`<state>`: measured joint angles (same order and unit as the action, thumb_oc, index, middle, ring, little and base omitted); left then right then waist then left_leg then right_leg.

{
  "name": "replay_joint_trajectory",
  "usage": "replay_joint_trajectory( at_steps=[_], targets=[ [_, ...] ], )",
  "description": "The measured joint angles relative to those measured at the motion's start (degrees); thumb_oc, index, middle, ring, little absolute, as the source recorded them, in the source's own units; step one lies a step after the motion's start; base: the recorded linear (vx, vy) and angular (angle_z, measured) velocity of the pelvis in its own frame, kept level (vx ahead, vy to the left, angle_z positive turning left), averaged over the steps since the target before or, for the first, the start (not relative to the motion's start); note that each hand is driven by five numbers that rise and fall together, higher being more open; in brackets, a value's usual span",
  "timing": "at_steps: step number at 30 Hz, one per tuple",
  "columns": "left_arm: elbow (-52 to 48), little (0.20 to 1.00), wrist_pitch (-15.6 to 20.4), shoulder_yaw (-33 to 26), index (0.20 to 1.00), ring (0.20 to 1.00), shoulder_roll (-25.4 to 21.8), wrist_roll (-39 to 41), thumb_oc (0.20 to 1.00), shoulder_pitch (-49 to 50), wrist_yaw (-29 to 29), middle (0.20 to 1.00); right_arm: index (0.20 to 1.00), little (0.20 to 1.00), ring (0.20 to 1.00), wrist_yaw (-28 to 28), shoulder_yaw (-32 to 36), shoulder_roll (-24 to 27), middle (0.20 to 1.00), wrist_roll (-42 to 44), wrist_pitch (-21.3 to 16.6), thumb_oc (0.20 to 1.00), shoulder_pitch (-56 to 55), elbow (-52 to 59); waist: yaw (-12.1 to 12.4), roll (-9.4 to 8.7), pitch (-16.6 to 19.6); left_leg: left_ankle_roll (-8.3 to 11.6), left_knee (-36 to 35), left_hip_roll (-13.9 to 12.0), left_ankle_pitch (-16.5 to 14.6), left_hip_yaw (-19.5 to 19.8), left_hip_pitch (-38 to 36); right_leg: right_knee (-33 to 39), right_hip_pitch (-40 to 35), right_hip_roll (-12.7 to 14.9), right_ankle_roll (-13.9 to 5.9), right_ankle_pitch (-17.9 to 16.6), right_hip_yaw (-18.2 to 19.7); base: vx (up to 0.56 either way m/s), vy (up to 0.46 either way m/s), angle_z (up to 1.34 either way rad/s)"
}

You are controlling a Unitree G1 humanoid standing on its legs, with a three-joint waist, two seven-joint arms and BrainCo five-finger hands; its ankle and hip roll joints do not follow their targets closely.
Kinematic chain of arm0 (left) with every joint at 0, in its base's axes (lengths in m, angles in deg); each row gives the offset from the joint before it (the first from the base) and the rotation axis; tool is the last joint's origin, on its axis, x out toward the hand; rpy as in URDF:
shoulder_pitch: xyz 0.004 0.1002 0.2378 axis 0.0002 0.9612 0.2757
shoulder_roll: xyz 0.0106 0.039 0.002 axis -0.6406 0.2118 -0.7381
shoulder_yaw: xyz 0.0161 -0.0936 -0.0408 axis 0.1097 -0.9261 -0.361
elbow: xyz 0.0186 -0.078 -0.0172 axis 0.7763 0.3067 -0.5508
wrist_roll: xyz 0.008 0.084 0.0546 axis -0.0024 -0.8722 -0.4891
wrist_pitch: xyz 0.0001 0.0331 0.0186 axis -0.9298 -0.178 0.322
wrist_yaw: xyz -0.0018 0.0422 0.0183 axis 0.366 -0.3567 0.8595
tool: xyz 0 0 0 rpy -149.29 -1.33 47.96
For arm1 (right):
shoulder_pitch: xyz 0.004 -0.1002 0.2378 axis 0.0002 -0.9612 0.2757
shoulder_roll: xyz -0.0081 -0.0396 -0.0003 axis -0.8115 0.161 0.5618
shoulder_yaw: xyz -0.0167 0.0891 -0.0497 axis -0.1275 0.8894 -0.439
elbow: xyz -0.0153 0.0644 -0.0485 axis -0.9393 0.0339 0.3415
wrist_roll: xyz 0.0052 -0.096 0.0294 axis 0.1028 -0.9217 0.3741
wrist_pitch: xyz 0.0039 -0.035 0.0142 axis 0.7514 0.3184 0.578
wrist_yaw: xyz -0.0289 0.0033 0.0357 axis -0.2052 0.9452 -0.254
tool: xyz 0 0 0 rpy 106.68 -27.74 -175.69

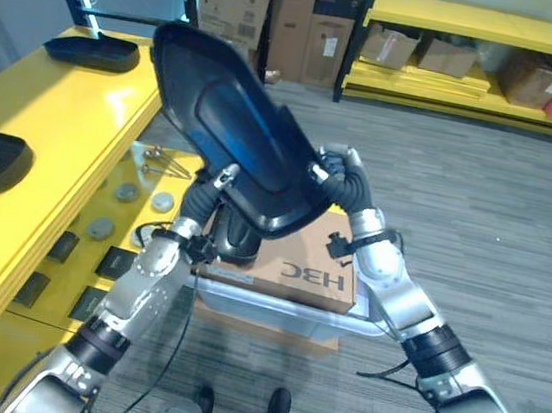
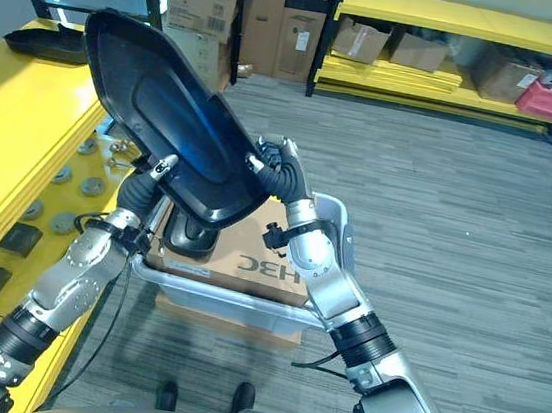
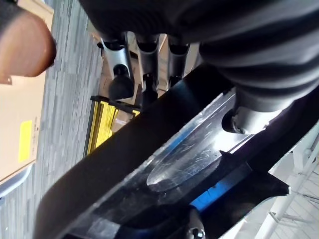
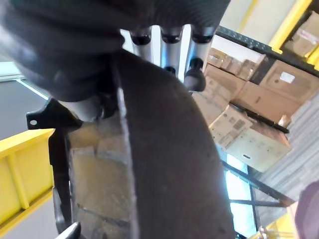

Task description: Move parts from the plastic box to the shelf.

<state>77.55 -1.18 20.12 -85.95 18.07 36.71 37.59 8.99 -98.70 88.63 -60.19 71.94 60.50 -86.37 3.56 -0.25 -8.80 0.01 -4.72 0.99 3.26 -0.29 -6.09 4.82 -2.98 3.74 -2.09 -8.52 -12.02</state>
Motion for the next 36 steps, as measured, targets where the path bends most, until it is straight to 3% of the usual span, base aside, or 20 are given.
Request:
replay_joint_trajectory(
  at_steps=[6, 9, 11, 12, 13, 14, 15, 16, 17, 19, 20, 21, 24, 27, 28, 29, 30, 32, 34, 36],
  targets=[
    [-6.38, 0.2, 5.67, -1.65, 0.2, 0.2, -1.85, -13.55, 0.2, 8.68, -7.29, 0.2, 0.2, 0.2, 0.2, 5.45, -2.68, -2.07, 0.2, 3.85, -2.5, 0.2, -3.82, 0.07, 3.12, 0.6, 0.15, 0.68, 0.2, -0.27, 0.07, 1.9, 1.12, 0.1, 0.04, -0.1, 0.4, 0.48, -1.93, -0.03, -0.061, 0.14],
    [-9.12, 0.2, 6.75, -3.62, 0.2, 0.2, -1.91, -19.58, 0.2, 9.12, -10.05, 0.2, 0.2, 0.2, 0.2, 7.64, -3.19, -3.01, 0.2, 6.7, -3.08, 0.2, -3.22, 0.08, 6.68, 1.21, -0.01, 0.98, 0.2, -0.28, 0.35, 3.64, 2.11, 0.14, 0.17, -0.05, 0.37, 0.95, -3.71, -0.03, 0.001, 0.32],
    [-11.96, 0.2, 6.8, -6.41, 0.2, 0.2, -1.91, -23.28, 0.2, 10.58, -10.51, 0.2, 0.2, 0.2, 0.2, 8.16, -4.27, -4.59, 0.2, 7.7, -3.37, 0.2, -2.31, -0.02, 8.57, 1.92, -0.18, 0.9, 0.31, -0.25, 0.18, 4.91, 3.23, -0.02, -0.01, 0.13, 0.68, 0.81, -5.64, -0.02, 0.063, 0.67],
    [-13.2, 0.2, 6.79, -7.7, 0.2, 0.2, -1.91, -25.37, 0.2, 11.02, -10.42, 0.2, 0.2, 0.2, 0.2, 8.76, -4.36, -5.5, 0.2, 8.9, -3.57, 0.2, -2.32, -0.05, 9.34, 2.58, -0.46, 1.09, 0.62, -0.94, -0.63, 3.0, 4.4, -0.04, -1.04, 1.0, 0.69, 0.95, -10.06, 0.01, 0.121, 2.39],
    [-12.76, 0.2, 6.44, -8.26, 0.2, 0.2, -1.95, -26.66, 0.2, 10.86, -8.84, 0.2, 0.2, 0.2, 0.2, 8.74, -4.41, -5.86, 0.2, 9.03, -3.56, 0.2, -3.9, 0.02, 8.06, 2.36, -0.55, 4.08, 1.59, -3.61, -3.79, -10.23, 5.76, -0.1, -3.97, 4.12, -0.16, 1.89, -20.14, -0.04, 0.17, 2.77],
    [-12.73, 0.2, 6.33, -8.24, 0.2, 0.2, -1.83, -27.12, 0.2, 11.07, -8.32, 0.2, 0.2, 0.2, 0.2, 8.75, -4.45, -5.77, 0.2, 9.09, -3.57, 0.2, -4.5, 0.02, 7.21, 2.18, -0.66, 4.09, 2.16, -4.43, -3.65, -13.26, 5.85, -0.08, -5.12, 4.85, -0.38, 2.74, -22.55, -0.07, 0.168, 3.53],
    [-12.99, 0.2, 7.07, -9.28, 0.2, 0.2, -1.74, -27.38, 0.2, 13.64, -6.68, 0.2, 0.2, 0.2, 0.2, 8.64, -5.71, -5.9, 0.2, 8.85, -3.67, 0.2, -5.45, 0.04, 7.03, 3.78, -1.11, 3.6, 3.59, -8.92, -3.67, -24.69, 4.84, -0.71, -10.33, 6.62, -2.37, 4.0, -31.93, -0.12, 0.182, 3.08],
    [-12.98, 0.2, 7.4, -9.41, 0.2, 0.2, -1.94, -27.42, 0.2, 14.25, -5.29, 0.2, 0.319, 0.319, 0.319, 8.61, -5.93, -5.78, 0.319, 8.83, -3.98, 0.319, -7.09, 0.48, 5.87, 3.86, -1.05, 3.63, 4.61, -10.55, -3.47, -32.2, 4.61, -1.63, -12.88, 7.97, -3.82, 5.46, -36.42, -0.08, 0.178, 3.16],
    [-13.02, 0.2, 7.98, -9.84, 0.2, 0.2, -1.95, -27.88, 0.2, 15.2, -4.61, 0.2, 0.451, 0.451, 0.451, 8.6, -6.36, -5.81, 0.451, 8.83, -4.02, 0.451, -7.82, 0.7, 5.93, 4.04, -0.97, 3.58, 4.72, -10.74, -2.27, -35.02, 4.34, -3.22, -13.83, 9.46, -4.73, 7.03, -38.43, 0.0, 0.209, 2.02],
    [-12.85, 0.2, 9.03, -10.71, 0.2, 0.2, -2.71, -28.94, 0.2, 16.07, -3.74, 0.2, 1.0, 1.0, 1.0, 8.6, -6.83, -5.93, 1.0, 9.04, -4.48, 1.0, -8.4, 0.34, 6.65, 4.71, -0.69, 0.04, 4.66, -9.58, 0.8, -38.03, 5.64, -6.97, -13.88, 10.74, -6.06, 8.95, -36.26, 0.08, 0.262, 1.51],
    [-12.69, 0.2, 10.15, -11.3, 0.2, 0.2, -7.51, -30.85, 0.2, 15.84, -2.65, 0.2, 1.0, 1.0, 1.0, 8.61, -8.4, -6.41, 1.0, 9.98, -5.12, 1.0, -9.28, -0.51, 6.99, 1.81, -1.43, -2.36, 5.09, -6.12, 2.65, -35.54, 6.69, -8.3, -13.72, 14.03, -5.33, 10.25, -31.32, 0.14, 0.319, 1.38],
    [-12.69, 0.2, 10.21, -11.8, 0.2, 0.2, -9.71, -30.98, 0.2, 15.89, -2.38, 0.2, 1.0, 1.0, 1.0, 8.68, -8.98, -6.64, 1.0, 9.98, -5.3, 1.0, -9.26, -0.81, 8.16, 0.98, -1.67, -2.81, 5.68, -5.54, 2.37, -35.58, 7.23, -8.29, -13.13, 14.64, -4.62, 9.7, -30.13, 0.12, 0.255, 0.98],
    [-12.37, 0.2, 11.08, -13.43, 0.2, 0.2, -12.47, -31.19, 0.2, 16.13, -0.24, 0.2, 1.0, 1.0, 1.0, 8.57, -9.9, -8.39, 1.0, 9.85, -8.23, 1.0, -9.66, -3.14, 9.04, 0.98, -1.91, -4.06, 6.35, -4.94, 1.47, -34.11, 7.08, -8.83, -13.44, 14.64, -2.15, 6.25, -29.89, 0.11, 0.179, 0.15],
    [-12.2, 0.2, 12.6, -14.59, 0.2, 0.2, -12.79, -31.31, 0.2, 15.68, 2.71, 0.2, 1.0, 1.0, 1.0, 4.78, -9.44, -8.81, 1.0, 9.2, -12.79, 1.0, -11.14, -4.19, 8.42, 1.2, -1.92, -4.08, 6.7, -3.82, 0.06, -31.46, 6.98, -12.23, -13.48, 15.1, -4.05, 4.06, -29.05, 0.15, 0.196, 0.62],
    [-9.93, 0.2, 12.94, -12.49, 0.2, 0.2, -13.02, -32.48, 0.2, 13.03, 3.65, 0.2, 1.0, 1.0, 1.0, 1.98, -8.66, -8.59, 1.0, 8.89, -15.48, 1.0, -13.67, -7.46, 4.63, 3.29, -1.93, -5.12, 4.34, -2.68, -0.14, -26.4, 5.7, -28.59, -8.71, 19.01, -6.54, 2.91, -21.26, 0.13, 0.041, 1.34],
    [-8.75, 0.2, 12.96, -12.48, 0.2, 0.2, -13.39, -32.64, 0.2, 11.51, 3.53, 0.2, 1.0, 1.0, 1.0, 0.92, -8.33, -8.66, 1.0, 8.89, -15.67, 1.0, -15.18, -9.08, 3.65, 2.82, -2.08, -5.47, 2.58, -1.64, 0.53, -25.88, 4.52, -35.59, -4.75, 20.77, -10.13, 5.08, -15.8, 0.09, -0.034, 1.28],
    [-7.71, 0.2, 13.01, -12.49, 0.2, 0.2, -13.84, -32.61, 0.2, 10.29, 3.28, 0.2, 1.0, 1.0, 1.0, -0.03, -7.95, -8.69, 1.0, 8.93, -15.6, 1.0, -16.36, -10.45, 3.21, 2.52, -2.17, -5.68, 2.03, -1.16, 0.88, -24.83, 4.3, -37.96, -2.06, 19.87, -11.33, 8.13, -11.41, 0.0, -0.086, 0.92],
    [-5.36, 0.2, 12.96, -11.11, 0.2, 0.2, -17.68, -32.34, 0.2, 4.91, 2.07, 0.2, 1.0, 1.0, 1.0, -2.22, -3.22, -9.35, 1.0, 10.29, -15.06, 1.0, -20.52, -15.13, -2.05, 2.84, -2.8, -4.6, 0.89, -1.27, 3.42, -19.41, 6.69, -32.58, 2.38, 9.98, -9.47, 16.11, 0.13, -0.02, -0.152, 1.53],
    [-3.85, 0.2, 12.5, -11.05, 0.2, 0.2, -19.53, -31.76, 0.2, 2.08, -0.12, 0.2, 1.0, 1.0, 1.0, -1.81, 4.07, -8.04, 1.0, 11.19, -13.93, 1.0, -23.94, -19.43, -3.9, 2.22, -3.47, -3.98, 0.04, -0.51, 4.71, -16.9, 7.67, -22.61, 7.41, 3.51, -4.54, 18.64, 3.14, 0.0, -0.273, 1.19],
    [-3.86, 0.2, 10.69, -10.45, 0.2, 0.2, -18.73, -31.77, 0.2, 1.68, -1.2, 0.2, 1.0, 1.0, 1.0, 0.58, 7.66, -6.51, 1.0, 12.09, -12.38, 1.0, -27.08, -22.08, -5.86, 2.29, -3.57, -3.55, -0.11, 0.66, 5.02, -16.02, 8.05, -21.32, 7.53, 1.24, -1.55, 18.18, 3.01, -0.03, -0.192, 1.2]
  ],
)
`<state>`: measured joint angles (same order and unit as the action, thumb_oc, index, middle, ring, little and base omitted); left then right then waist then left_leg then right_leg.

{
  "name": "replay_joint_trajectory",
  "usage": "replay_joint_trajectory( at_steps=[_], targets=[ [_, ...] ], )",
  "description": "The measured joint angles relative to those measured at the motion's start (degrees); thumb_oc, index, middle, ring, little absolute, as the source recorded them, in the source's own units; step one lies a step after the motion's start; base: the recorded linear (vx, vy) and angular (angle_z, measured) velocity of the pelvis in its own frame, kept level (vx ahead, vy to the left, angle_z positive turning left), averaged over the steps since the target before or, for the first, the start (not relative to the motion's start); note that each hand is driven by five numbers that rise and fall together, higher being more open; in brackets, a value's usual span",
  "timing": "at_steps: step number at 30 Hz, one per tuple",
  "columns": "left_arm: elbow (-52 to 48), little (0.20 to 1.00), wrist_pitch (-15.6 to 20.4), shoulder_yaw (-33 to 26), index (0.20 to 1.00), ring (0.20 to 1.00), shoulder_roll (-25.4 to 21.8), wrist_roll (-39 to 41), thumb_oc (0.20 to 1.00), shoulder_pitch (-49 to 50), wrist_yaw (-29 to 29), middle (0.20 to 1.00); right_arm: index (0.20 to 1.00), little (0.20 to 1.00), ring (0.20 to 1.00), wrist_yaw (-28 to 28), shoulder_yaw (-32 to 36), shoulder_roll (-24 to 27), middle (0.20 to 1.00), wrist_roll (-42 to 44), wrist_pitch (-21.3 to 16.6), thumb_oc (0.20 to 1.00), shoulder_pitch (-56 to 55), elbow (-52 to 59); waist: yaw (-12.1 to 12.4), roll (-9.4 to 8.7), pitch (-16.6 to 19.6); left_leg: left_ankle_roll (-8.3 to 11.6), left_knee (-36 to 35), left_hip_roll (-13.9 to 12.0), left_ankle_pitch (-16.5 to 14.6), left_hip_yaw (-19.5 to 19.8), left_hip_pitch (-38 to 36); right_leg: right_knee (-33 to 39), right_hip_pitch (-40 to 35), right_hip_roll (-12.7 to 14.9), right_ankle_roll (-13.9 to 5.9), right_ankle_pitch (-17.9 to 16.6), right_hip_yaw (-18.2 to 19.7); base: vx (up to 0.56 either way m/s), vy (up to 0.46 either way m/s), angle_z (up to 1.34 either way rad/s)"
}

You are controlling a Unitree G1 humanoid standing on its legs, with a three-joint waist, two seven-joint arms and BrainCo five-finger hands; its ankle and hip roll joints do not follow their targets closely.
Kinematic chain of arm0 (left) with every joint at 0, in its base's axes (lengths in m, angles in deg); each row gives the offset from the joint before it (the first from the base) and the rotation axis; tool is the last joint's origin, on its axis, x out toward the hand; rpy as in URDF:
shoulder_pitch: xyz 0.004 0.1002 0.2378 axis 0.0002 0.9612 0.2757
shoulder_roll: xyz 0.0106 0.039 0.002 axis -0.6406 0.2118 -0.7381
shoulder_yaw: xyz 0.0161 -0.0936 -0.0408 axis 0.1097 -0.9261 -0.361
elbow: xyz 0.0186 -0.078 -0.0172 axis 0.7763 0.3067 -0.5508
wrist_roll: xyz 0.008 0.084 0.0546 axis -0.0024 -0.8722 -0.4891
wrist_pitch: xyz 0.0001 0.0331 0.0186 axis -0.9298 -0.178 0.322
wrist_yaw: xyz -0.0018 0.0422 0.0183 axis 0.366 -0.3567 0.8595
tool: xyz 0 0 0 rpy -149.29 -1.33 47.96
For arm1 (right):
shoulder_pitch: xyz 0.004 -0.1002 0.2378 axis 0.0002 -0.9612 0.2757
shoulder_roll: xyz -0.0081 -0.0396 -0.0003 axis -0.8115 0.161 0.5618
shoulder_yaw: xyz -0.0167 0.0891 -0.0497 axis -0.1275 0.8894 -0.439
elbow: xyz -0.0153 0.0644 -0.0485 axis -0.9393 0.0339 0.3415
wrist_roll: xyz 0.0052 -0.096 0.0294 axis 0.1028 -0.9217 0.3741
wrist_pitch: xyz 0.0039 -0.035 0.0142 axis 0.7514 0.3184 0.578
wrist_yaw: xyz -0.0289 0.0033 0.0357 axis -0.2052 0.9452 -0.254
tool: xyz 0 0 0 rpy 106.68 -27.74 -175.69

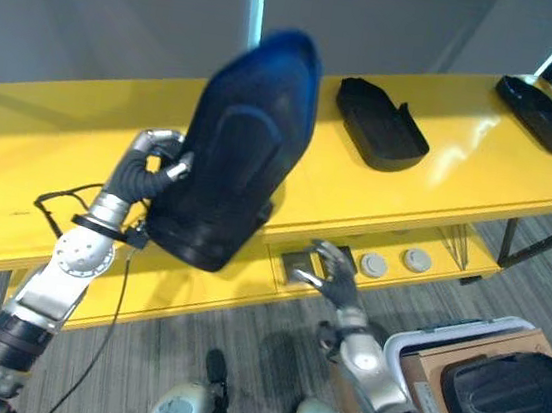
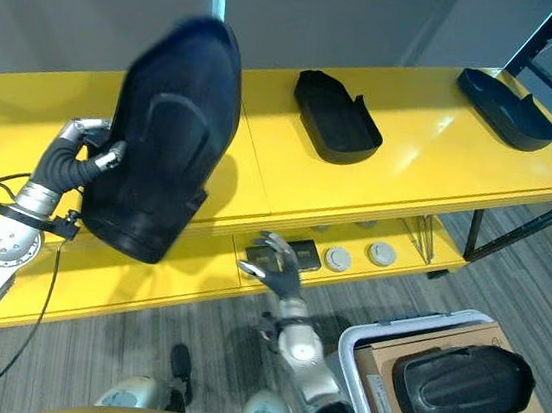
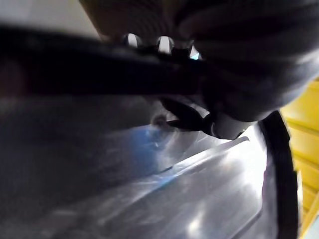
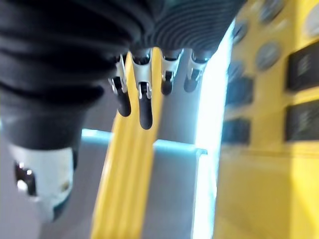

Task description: Move parts from the plastic box to the shelf.

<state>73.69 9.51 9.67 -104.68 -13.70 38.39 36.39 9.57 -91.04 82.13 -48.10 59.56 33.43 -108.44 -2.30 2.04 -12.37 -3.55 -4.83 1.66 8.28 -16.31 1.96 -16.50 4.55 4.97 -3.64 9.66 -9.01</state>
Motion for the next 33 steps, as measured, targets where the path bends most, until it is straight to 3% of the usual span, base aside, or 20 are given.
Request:
replay_joint_trajectory(
  at_steps=[1, 3, 4, 5, 6, 8, 11, 12, 14, 15, 16, 17, 18, 21, 25, 26, 31, 33],
  targets=[
    [-1.12, 0.2, -0.57, 0.23, 0.2, 0.2, 1.59, 0.1, 0.2, 1.58, -0.35, 0.2, 1.0, 1.0, 1.0, 2.91, 1.92, 1.49, 1.0, 0.02, 2.25, 1.0, -0.81, -5.28, 0.14, 1.02, 0.0, 0.6, 0.67, -0.07, -0.18, 0.25, 0.0, -1.13, -0.37, -1.11, 1.39, 0.09, 0.56, -0.01, -0.163, 0.66],
    [-2.82, 0.2, -0.51, -0.25, 0.2, 0.2, 2.65, 1.18, 0.2, 4.57, -0.56, 0.2, 1.0, 1.0, 1.0, 7.49, 1.77, 2.65, 1.0, -0.05, 4.83, 1.0, -0.29, -10.14, 1.73, 1.41, -0.26, 2.84, 2.35, -0.52, -1.04, 0.37, 0.78, -1.57, 0.56, -0.8, 2.12, 0.04, 0.64, -0.01, -0.135, 0.26],
    [-2.86, 0.2, -0.53, -0.25, 0.2, 0.2, 3.01, 1.19, 0.2, 5.58, -0.54, 0.2, 1.0, 1.0, 1.0, 8.9, 1.66, 2.65, 1.0, -0.04, 5.79, 1.0, -0.53, -10.91, 2.3, 1.75, -0.54, 4.35, 3.37, -1.06, -2.09, 0.49, 1.13, -0.99, 0.43, -1.08, 2.37, -0.09, 0.47, -0.01, -0.134, 0.19],
    [-2.8, 0.2, -0.49, -0.59, 0.2, 0.2, 3.73, 1.34, 0.2, 7.55, -0.34, 0.2, 1.0, 1.0, 1.0, 11.02, 0.74, 2.42, 1.0, 0.06, 6.25, 1.0, -0.56, -13.2, 2.89, 1.96, -0.61, 7.43, 3.79, -1.61, -4.28, 0.44, 1.27, -0.11, -0.41, -1.5, 2.54, -0.17, 0.09, -0.01, -0.104, 0.21],
    [-2.79, 0.2, -0.43, -1.06, 0.2, 0.2, 4.55, 1.84, 0.2, 9.27, -0.14, 0.2, 1.0, 1.0, 1.0, 12.51, 0.01, 2.28, 1.0, 0.06, 6.71, 1.0, -0.15, -15.73, 3.1, 2.06, -0.57, 8.81, 3.95, -2.08, -5.14, 0.46, 1.09, 0.8, -0.98, -1.73, 3.11, -0.54, -0.44, 0.0, -0.094, 0.19],
    [-2.48, 0.2, -0.11, -2.3, 0.2, 0.2, 6.46, 2.51, 0.2, 11.96, 0.41, 0.2, 1.0, 1.0, 1.0, 15.85, -0.43, 1.77, 1.0, 0.1, 8.68, 1.0, -0.62, -20.15, 3.72, 1.53, -1.12, 9.76, 5.22, -3.05, -5.42, 0.91, 0.95, 2.46, -2.38, -2.24, 4.26, -1.14, -1.18, -0.01, -0.073, 0.13],
    [-1.83, 0.2, 0.13, -2.77, 0.2, 0.2, 7.11, 3.5, 0.2, 13.41, 1.71, 0.2, 1.0, 1.0, 1.0, 20.91, 0.23, 1.13, 1.0, 0.89, 11.45, 1.0, 0.56, -28.65, 5.21, -0.24, -1.29, 7.86, 8.18, -3.33, -6.32, 4.1, -0.59, 2.76, -2.98, -0.66, 6.89, -2.74, -2.01, -0.04, -0.012, -0.04],
    [-1.66, 0.2, 0.15, -2.9, 0.2, 0.2, 8.46, 3.67, 0.2, 12.84, 2.46, 0.2, 1.0, 1.0, 1.0, 22.57, 0.56, 0.12, 1.0, 1.07, 12.97, 1.0, 0.4, -33.15, 4.13, -1.81, -1.16, 8.08, 9.99, -4.02, -7.13, 4.07, -2.25, 6.1, -5.31, 1.1, 6.6, -4.38, -4.27, -0.01, 0.039, 0.38],
    [-1.77, 0.2, 0.21, -2.91, 0.2, 0.2, 9.16, 3.97, 0.2, 11.62, 2.72, 0.2, 1.0, 1.0, 1.0, 24.45, 0.12, 0.04, 1.0, 1.08, 14.26, 1.0, -0.08, -33.41, 3.13, -2.18, -1.25, 7.88, 8.7, -5.28, -7.49, 4.01, -4.67, 8.34, -6.56, 1.3, 5.74, -5.67, -5.06, 0.03, 0.072, 0.32],
    [-1.82, 0.2, 0.21, -3.0, 0.2, 0.2, 9.86, 5.12, 0.2, 10.41, 2.94, 0.2, 1.0, 1.0, 1.0, 25.8, 0.13, -0.38, 1.0, 1.09, 14.22, 1.0, 1.03, -36.03, 2.8, -1.55, -0.72, 7.88, 4.1, -5.69, -7.38, 5.57, -8.4, 9.77, -6.81, 1.15, 4.47, -6.86, -4.8, 0.08, 0.095, 0.1],
    [-1.85, 0.2, 0.21, -3.02, 0.2, 0.2, 10.12, 5.51, 0.2, 9.77, 3.11, 0.2, 1.0, 1.0, 1.0, 26.24, 0.09, -0.34, 1.0, 1.08, 14.31, 1.0, 1.44, -36.97, 2.1, -0.74, -0.1, 7.71, 2.26, -6.1, -6.94, 6.55, -9.68, 10.13, -6.68, 0.63, 3.98, -7.17, -4.84, 0.09, 0.071, 0.1],
    [-1.85, 0.2, 0.2, -3.03, 0.2, 0.2, 10.61, 6.23, 0.2, 8.82, 3.48, 0.2, 1.0, 1.0, 1.0, 26.71, 0.25, -0.11, 1.0, 1.16, 14.37, 1.0, 1.56, -37.82, 1.78, 0.67, 0.36, 7.51, 1.9, -6.91, -4.33, 7.31, -10.79, 10.31, -6.33, -0.35, 3.38, -7.59, -4.95, 0.11, 0.078, 0.16],
    [-1.71, 0.2, 0.06, -3.0, 0.2, 0.2, 10.8, 7.37, 0.2, 7.89, 3.66, 0.2, 1.0, 1.0, 1.0, 27.2, 0.68, -0.33, 1.0, 1.27, 14.77, 1.0, 2.0, -39.46, 1.46, 1.7, 0.52, 8.11, 1.02, -7.59, -4.6, 7.57, -11.89, 10.35, -6.29, -1.17, 2.98, -7.92, -5.35, 0.1, 0.059, 0.16],
    [-0.55, 0.2, -1.36, -3.44, 0.2, 0.2, 10.82, 10.53, 0.2, 4.23, 3.84, 0.2, 1.0, 1.0, 1.0, 28.19, 0.85, -2.76, 1.0, 1.88, 16.12, 1.0, 2.42, -41.73, 1.59, 0.52, 0.94, 7.89, 0.44, -6.24, -5.02, 8.44, -12.15, 12.09, -7.1, -0.12, 0.99, -9.29, -5.53, 0.12, 0.069, 0.11],
    [-0.54, 0.2, -3.81, -4.53, 0.2, 0.2, 10.78, 12.65, 0.2, 1.49, 2.06, 0.2, 1.0, 1.0, 1.0, 28.73, 1.98, -4.25, 1.0, 2.23, 18.25, 1.0, 2.43, -43.44, 1.28, 0.79, 1.26, 7.07, 0.43, -5.05, -6.65, 8.31, -12.17, 17.74, -9.0, 0.57, -0.86, -12.48, -4.49, 0.12, 0.091, -0.05],
    [-0.49, 0.2, -5.9, -4.54, 0.2, 0.2, 10.75, 14.14, 0.2, 1.09, -0.15, 0.2, 1.0, 1.0, 1.0, 28.61, 2.53, -4.27, 1.0, 2.35, 19.26, 1.0, 2.05, -43.27, 0.63, 1.2, 1.55, 6.68, 0.41, -4.43, -6.81, 7.54, -12.1, 19.09, -9.27, 0.97, -1.23, -13.85, -3.64, 0.1, 0.082, -0.23],
    [5.93, 0.2, -7.31, -4.43, 0.2, 0.2, 11.84, 19.17, 0.2, -0.57, -6.85, 0.2, 1.0, 1.0, 1.0, 28.65, 2.88, -3.99, 1.0, 2.3, 21.84, 1.0, 2.0, -40.87, -2.68, 2.16, 2.44, 6.26, 0.02, -3.98, -6.74, 5.26, -11.24, 21.55, -8.34, 0.94, -1.12, -16.64, -1.25, 0.06, 0.048, -0.28],
    [9.1, 0.2, -7.29, -4.29, 0.2, 0.2, 14.49, 20.86, 0.2, -2.28, -9.43, 0.2, 1.0, 1.0, 1.0, 28.59, 2.74, -3.83, 1.0, 2.32, 22.73, 1.0, 1.48, -39.6, -3.95, 2.25, 2.79, 6.24, 0.02, -4.12, -6.52, 4.83, -10.64, 21.55, -7.27, 0.73, -0.91, -17.01, -0.81, 0.02, 0.001, -0.15]
  ],
)
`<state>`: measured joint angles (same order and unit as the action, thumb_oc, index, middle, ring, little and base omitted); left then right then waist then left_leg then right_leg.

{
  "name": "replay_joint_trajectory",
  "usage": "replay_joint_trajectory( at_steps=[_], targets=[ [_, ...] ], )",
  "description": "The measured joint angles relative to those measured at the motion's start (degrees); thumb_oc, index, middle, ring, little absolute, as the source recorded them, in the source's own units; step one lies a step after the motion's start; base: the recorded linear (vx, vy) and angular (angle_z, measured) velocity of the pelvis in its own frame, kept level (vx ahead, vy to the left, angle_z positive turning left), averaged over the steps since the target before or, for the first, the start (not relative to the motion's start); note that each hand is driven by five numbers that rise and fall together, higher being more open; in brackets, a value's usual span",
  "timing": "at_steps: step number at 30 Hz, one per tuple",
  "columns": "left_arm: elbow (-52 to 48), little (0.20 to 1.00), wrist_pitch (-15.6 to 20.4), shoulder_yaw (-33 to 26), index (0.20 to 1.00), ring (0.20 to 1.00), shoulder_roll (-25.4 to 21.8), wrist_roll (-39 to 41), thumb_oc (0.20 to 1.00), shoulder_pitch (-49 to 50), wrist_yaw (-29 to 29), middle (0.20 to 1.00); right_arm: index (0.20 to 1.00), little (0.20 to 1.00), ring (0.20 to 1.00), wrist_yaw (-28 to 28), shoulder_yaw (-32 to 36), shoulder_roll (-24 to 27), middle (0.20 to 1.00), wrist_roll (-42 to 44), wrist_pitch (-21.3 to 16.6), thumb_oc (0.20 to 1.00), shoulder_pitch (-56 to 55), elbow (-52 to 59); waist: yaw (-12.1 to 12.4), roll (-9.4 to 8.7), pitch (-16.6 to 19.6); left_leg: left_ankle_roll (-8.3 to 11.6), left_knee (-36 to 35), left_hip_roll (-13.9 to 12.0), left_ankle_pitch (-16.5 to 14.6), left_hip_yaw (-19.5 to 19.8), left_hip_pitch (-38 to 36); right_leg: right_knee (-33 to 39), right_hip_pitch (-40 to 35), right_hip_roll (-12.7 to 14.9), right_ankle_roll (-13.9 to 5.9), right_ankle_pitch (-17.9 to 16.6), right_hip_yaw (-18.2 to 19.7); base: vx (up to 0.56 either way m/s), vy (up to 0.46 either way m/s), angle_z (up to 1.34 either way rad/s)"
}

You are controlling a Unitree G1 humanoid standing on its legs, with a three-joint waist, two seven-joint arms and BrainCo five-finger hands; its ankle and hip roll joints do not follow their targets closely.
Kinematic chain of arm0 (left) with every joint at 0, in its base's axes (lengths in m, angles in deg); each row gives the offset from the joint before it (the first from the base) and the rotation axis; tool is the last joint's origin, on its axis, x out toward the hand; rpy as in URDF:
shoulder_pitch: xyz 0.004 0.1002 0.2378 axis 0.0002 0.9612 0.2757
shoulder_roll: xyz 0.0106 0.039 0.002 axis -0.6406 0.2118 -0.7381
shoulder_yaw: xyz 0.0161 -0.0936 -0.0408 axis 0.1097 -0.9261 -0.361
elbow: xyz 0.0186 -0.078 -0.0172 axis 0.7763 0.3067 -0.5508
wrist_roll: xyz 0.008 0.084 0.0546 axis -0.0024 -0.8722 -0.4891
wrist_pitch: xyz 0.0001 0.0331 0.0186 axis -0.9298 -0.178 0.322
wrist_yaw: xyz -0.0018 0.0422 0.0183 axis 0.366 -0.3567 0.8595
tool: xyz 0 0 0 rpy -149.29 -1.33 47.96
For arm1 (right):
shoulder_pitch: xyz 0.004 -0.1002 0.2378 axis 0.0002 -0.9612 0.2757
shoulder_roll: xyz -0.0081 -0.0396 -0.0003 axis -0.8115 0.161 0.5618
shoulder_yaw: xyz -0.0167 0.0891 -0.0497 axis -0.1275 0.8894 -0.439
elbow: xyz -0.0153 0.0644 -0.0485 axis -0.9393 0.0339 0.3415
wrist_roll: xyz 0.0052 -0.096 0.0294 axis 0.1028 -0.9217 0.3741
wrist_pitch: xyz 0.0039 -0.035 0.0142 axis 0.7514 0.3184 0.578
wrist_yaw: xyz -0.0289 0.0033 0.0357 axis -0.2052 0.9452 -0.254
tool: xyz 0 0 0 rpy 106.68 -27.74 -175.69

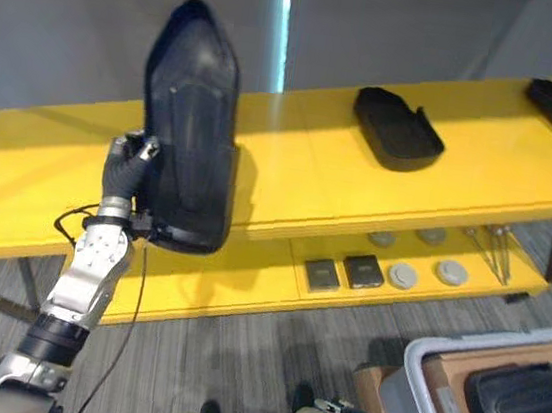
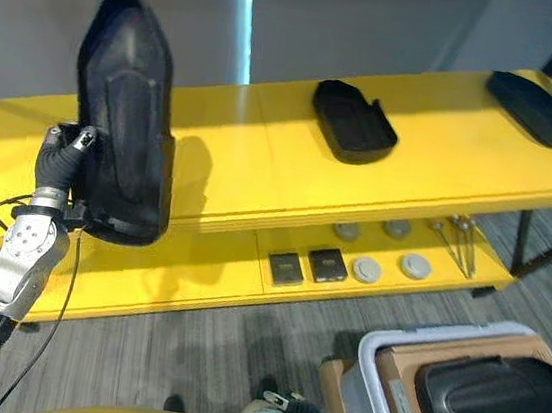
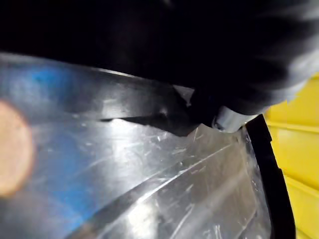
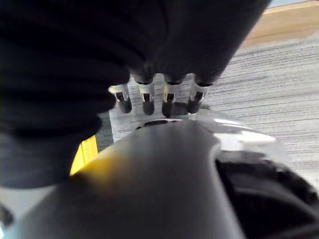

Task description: Move parts from the plastic box to the shelf.

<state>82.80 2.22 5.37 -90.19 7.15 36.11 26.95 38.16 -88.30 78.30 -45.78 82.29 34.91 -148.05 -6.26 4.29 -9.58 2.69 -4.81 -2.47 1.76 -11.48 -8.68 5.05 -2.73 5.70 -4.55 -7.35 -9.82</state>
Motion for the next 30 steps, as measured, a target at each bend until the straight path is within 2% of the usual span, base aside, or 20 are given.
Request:
replay_joint_trajectory(
  at_steps=[3, 4, 7, 10, 14, 20, 23, 25, 26, 30],
  targets=[
    [5.36, 0.2, 0.13, 0.15, 0.2, 0.2, 2.98, 0.11, 0.2, -3.71, -3.67, 0.2, 1.0, 1.0, 1.0, 0.01, -0.83, 0.42, 1.0, 0.43, 1.3, 1.0, -0.07, 1.23, -1.06, -0.01, 0.02, -0.09, 0.0, -0.21, 0.28, -0.93, 1.31, 0.02, 1.85, -0.36, 0.32, -0.93, 0.64, -0.02, 0.018, -0.17],
    [12.44, 0.2, 0.54, 0.55, 0.2, 0.2, 3.24, -0.11, 0.2, -8.36, -5.27, 0.2, 1.0, 1.0, 1.0, 0.11, -1.74, 0.82, 1.0, 1.33, 2.65, 1.0, 0.48, 1.24, -1.16, 0.02, 0.0, -0.31, -0.01, -0.22, 0.73, -1.36, 2.67, 0.02, 3.51, -0.48, 0.71, -1.18, 1.45, -0.06, 0.034, -0.21],
    [19.89, 0.2, 0.53, 0.48, 0.2, 0.2, 2.61, -0.08, 0.2, -14.2, -8.68, 0.2, 1.0, 1.0, 1.0, 0.18, -2.17, 1.23, 1.0, 2.01, 3.75, 1.0, 1.73, 1.22, -2.28, -0.15, -0.95, -0.24, -0.02, -0.06, 1.72, -1.73, 5.16, 0.03, 6.24, -0.44, 0.74, -2.02, 2.1, -0.1, 0.031, -0.15],
    [23.06, 0.2, 0.58, 0.54, 0.2, 0.2, 0.64, -0.08, 0.2, -18.93, -10.85, 0.2, 1.0, 1.0, 1.0, 0.57, -3.3, 2.89, 1.0, 2.05, 4.53, 1.0, 4.17, 1.24, -3.51, -0.39, -4.83, -0.32, -0.06, 0.02, 2.34, -2.73, 7.14, 0.03, 8.8, -0.46, 0.65, -2.68, 3.22, -0.05, 0.008, -0.2],
    [27.07, 0.2, 0.28, 2.46, 0.2, 0.2, -1.56, -0.17, 0.2, -21.91, -11.2, 0.2, 1.0, 1.0, 1.0, 1.38, -4.85, 3.99, 1.0, 2.16, 5.02, 1.0, 5.4, 1.15, -4.0, -0.39, -7.74, 0.05, -0.05, -0.45, 2.77, -2.61, 7.76, 0.03, 9.54, -1.24, 0.72, -2.8, 3.99, 0.0, 0.006, -0.05],
    [32.93, 0.2, -4.07, 4.76, 0.2, 0.2, -7.98, -0.03, 0.2, -29.03, -10.41, 0.2, 1.0, 1.0, 1.0, 2.29, -5.63, 5.7, 1.0, 3.52, 5.04, 1.0, 7.82, 1.31, -4.33, -0.25, -13.22, 0.54, -0.04, -0.48, 3.37, -2.56, 9.41, 0.01, 11.27, -1.59, 1.49, -3.85, 4.79, -0.03, 0.016, -0.02],
    [35.27, 0.2, -5.43, 5.64, 0.2, 0.2, -10.09, 0.03, 0.2, -31.84, -10.24, 0.2, 1.0, 1.0, 1.0, 2.41, -6.81, 6.33, 1.0, 3.87, 5.01, 1.0, 8.44, 1.32, -4.06, -0.23, -14.07, 0.35, -0.04, -0.51, 3.64, -2.66, 9.97, 0.02, 12.06, -1.94, 1.49, -4.51, 5.26, -0.02, 0.001, -0.03],
    [38.32, 0.2, -9.47, 6.97, 0.2, 0.2, -12.94, 0.05, 0.2, -37.59, -9.4, 0.2, 1.0, 1.0, 1.0, 2.4, -7.78, 7.19, 1.0, 4.47, 5.0, 1.0, 9.93, 2.98, -4.07, -0.29, -16.82, 0.36, -0.04, -0.46, 3.63, -2.67, 10.07, -0.31, 12.15, -1.99, 2.03, -4.95, 5.37, -0.05, -0.006, -0.01],
    [38.48, 0.2, -10.17, 6.97, 0.2, 0.2, -13.27, 0.05, 0.2, -38.52, -9.39, 0.2, 1.0, 1.0, 1.0, 2.4, -7.83, 7.33, 1.0, 4.47, 4.99, 1.0, 10.2, 3.1, -4.08, -0.24, -17.38, 0.36, -0.04, -0.42, 3.63, -2.68, 10.12, -0.33, 12.2, -1.96, 2.03, -4.97, 5.4, -0.04, -0.009, 0.0],
    [40.5, 0.2, -13.85, 9.21, 0.2, 0.2, -14.75, 0.15, 0.2, -42.83, -6.95, 0.2, 1.0, 1.0, 1.0, 2.27, -9.48, 7.53, 1.0, 6.71, 5.09, 1.0, 11.16, 3.51, -4.0, -0.37, -17.93, 0.4, -0.06, -0.45, 3.6, -2.66, 10.92, -0.33, 12.93, -1.97, 2.06, -5.0, 5.37, -0.04, -0.007, 0.0]
  ],
)
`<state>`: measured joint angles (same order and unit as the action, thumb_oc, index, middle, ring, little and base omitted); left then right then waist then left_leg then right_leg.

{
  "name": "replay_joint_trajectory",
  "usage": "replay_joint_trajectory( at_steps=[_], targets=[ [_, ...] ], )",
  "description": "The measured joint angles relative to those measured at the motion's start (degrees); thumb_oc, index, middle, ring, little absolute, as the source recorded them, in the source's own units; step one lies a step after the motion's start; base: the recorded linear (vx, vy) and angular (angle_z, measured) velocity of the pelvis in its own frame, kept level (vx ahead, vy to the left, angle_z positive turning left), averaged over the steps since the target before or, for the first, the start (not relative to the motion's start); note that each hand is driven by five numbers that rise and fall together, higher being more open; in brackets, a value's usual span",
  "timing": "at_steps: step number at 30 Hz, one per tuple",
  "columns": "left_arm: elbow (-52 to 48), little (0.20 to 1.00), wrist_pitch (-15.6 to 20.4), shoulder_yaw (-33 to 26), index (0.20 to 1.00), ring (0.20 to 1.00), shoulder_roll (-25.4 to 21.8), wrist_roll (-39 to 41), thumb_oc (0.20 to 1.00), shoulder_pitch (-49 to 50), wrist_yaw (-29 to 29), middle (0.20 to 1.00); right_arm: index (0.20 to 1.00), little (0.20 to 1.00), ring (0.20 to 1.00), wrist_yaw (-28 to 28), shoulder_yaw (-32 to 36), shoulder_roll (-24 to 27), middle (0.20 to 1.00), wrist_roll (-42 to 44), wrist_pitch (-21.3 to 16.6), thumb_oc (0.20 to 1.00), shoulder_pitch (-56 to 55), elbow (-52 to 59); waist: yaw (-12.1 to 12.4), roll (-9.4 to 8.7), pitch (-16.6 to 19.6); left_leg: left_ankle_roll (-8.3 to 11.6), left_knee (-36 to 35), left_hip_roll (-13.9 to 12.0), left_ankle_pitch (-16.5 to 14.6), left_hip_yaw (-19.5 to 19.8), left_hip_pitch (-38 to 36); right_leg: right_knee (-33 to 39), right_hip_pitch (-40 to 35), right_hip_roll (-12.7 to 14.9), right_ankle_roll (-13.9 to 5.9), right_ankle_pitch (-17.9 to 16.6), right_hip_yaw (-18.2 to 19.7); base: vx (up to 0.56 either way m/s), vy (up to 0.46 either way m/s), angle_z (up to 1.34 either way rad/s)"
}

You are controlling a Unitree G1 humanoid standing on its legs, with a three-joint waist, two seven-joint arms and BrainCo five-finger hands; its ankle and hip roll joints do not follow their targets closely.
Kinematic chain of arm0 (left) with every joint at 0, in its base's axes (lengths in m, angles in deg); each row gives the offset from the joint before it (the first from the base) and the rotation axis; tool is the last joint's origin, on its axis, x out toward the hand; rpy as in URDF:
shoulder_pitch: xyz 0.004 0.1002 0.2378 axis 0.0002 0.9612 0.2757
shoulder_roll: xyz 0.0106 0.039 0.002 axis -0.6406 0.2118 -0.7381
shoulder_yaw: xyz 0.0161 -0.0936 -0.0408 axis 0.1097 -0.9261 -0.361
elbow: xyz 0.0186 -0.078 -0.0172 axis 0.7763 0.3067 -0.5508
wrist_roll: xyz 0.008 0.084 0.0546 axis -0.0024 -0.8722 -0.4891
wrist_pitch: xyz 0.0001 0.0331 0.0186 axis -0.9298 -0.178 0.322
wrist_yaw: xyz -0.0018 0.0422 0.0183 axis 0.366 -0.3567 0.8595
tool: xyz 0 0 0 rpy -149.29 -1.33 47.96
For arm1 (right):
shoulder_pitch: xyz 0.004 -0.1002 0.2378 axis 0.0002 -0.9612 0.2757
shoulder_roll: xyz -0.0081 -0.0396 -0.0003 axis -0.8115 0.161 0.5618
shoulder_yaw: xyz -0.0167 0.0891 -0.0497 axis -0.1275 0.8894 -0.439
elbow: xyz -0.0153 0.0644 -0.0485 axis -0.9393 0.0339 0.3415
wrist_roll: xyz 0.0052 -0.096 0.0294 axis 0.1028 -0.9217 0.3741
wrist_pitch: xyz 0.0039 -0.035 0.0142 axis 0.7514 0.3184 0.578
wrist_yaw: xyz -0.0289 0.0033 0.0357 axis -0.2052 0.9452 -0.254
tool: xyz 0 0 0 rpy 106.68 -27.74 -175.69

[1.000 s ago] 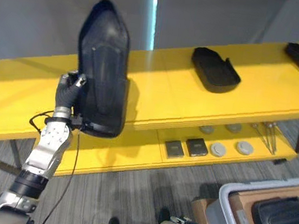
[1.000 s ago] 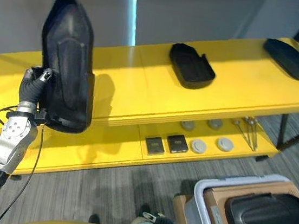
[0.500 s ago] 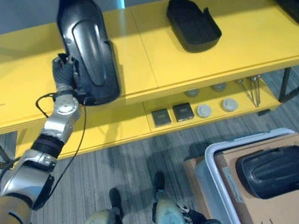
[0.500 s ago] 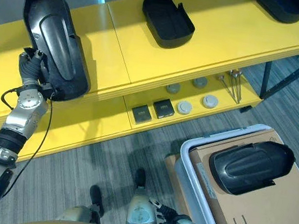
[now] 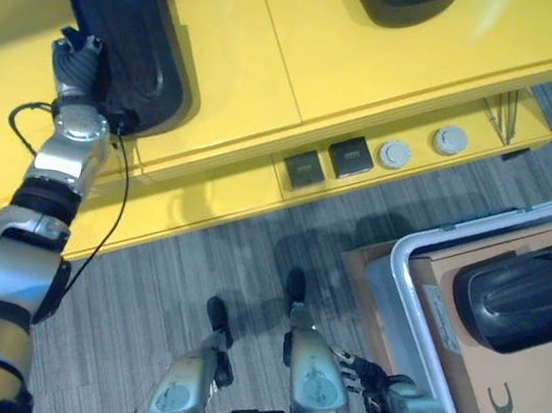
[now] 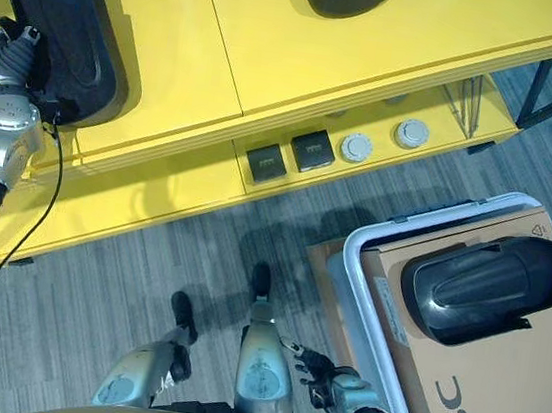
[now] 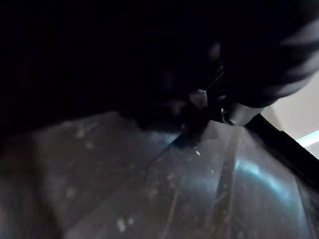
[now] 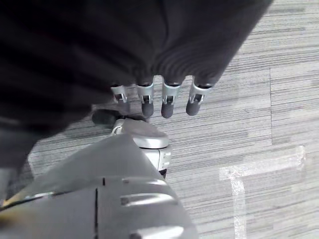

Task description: Move parts from the plastic box to the shelf.

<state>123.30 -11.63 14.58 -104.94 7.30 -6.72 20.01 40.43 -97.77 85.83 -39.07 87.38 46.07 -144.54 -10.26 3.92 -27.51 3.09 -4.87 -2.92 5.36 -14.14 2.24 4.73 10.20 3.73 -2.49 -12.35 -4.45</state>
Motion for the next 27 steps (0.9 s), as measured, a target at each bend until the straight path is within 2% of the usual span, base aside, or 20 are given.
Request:
replay_joint_trajectory(
  at_steps=[5, 6, 7, 13, 16, 20, 27],
  targets=[
    [2.49, 0.2, -4.24, 3.29, 0.2, 0.2, -1.55, -0.17, 0.2, -4.34, 2.52, 0.2, 1.0, 1.0, 1.0, -0.15, -0.41, -0.16, 1.0, 1.68, 0.04, 1.0, 0.6, -0.06, -0.07, -0.03, -0.44, 0.35, -0.01, 0.02, -0.24, 0.01, 0.28, 0.04, 0.24, 0.12, -0.54, 0.43, -0.01, 0.0, 0.0, 0.0],
    [2.93, 0.58, -4.59, 4.37, 0.58, 0.58, -2.23, -0.17, 0.58, -5.21, 2.9, 0.58, 1.0, 1.0, 1.0, -0.15, -0.44, -0.17, 1.0, 1.85, 0.04, 1.0, 0.98, -0.07, -0.21, -0.04, -0.44, 0.38, -0.01, 0.06, -0.2, 0.0, 0.85, 0.03, 0.85, 0.18, -0.54, 0.4, 0.0, 0.0, 0.0, 0.0],
    [3.3, 1.0, -5.02, 4.38, 1.0, 1.0, -2.38, -0.3, 1.0, -5.77, 3.14, 1.0, 1.0, 1.0, 1.0, -0.09, -0.45, -0.24, 1.0, 2.11, 0.0, 1.0, 1.1, -0.05, -0.38, -0.05, -0.65, 0.4, -0.01, 0.02, -0.12, 0.0, 0.97, 0.01, 1.0, 0.19, -0.52, 0.3, 0.01, 0.0, 0.0, 0.0],
    [4.45, 1.0, -6.61, 4.41, 1.0, 1.0, -2.88, -0.25, 1.0, -6.13, 3.6, 1.0, 1.0, 1.0, 1.0, -0.03, -0.49, -0.32, 1.0, 3.5, -0.02, 1.0, 1.14, 0.06, -0.55, -0.04, -0.66, 0.38, -0.01, -0.01, -0.11, -0.03, 0.85, 0.0, 0.89, 0.17, -0.39, 0.2, 0.01, 0.0, 0.0, 0.0],
    [5.07, 1.0, -5.92, 4.04, 1.0, 1.0, -2.84, 1.01, 1.0, -6.09, 3.54, 1.0, 1.0, 1.0, 1.0, -0.01, -0.57, -0.43, 1.0, 3.92, -0.2, 1.0, 1.12, 0.6, -0.55, -0.04, -0.66, 0.38, -0.01, -0.03, -0.11, 0.0, 0.58, -0.01, 0.57, 0.24, -0.36, 0.18, -0.04, 0.0, 0.0, 0.0],
    [4.84, 1.0, -5.98, 4.27, 1.0, 1.0, -2.46, 1.67, 1.0, -6.04, 3.47, 1.0, 1.0, 1.0, 1.0, -0.07, -1.66, -0.49, 1.0, 6.76, -2.7, 1.0, 1.03, 4.06, -0.62, -0.01, -0.63, 0.27, -0.01, 0.0, -0.03, 0.11, -0.59, -0.01, -0.62, 0.21, -0.06, -0.03, -0.17, 0.0, 0.0, 0.0],
    [2.1, 1.0, -6.27, 4.45, 1.0, 1.0, -2.2, 5.22, 1.0, -6.07, 2.88, 1.0, 1.0, 1.0, 1.0, 0.37, -1.57, -1.59, 1.0, 6.77, -2.51, 1.0, 0.98, 3.43, -0.54, 0.01, -0.57, 0.37, 0.0, -0.08, -0.11, 0.5, -2.44, -0.01, -2.78, 0.16, -0.12, 0.4, -0.95, -0.01, -0.039, 0.04]
  ],
)
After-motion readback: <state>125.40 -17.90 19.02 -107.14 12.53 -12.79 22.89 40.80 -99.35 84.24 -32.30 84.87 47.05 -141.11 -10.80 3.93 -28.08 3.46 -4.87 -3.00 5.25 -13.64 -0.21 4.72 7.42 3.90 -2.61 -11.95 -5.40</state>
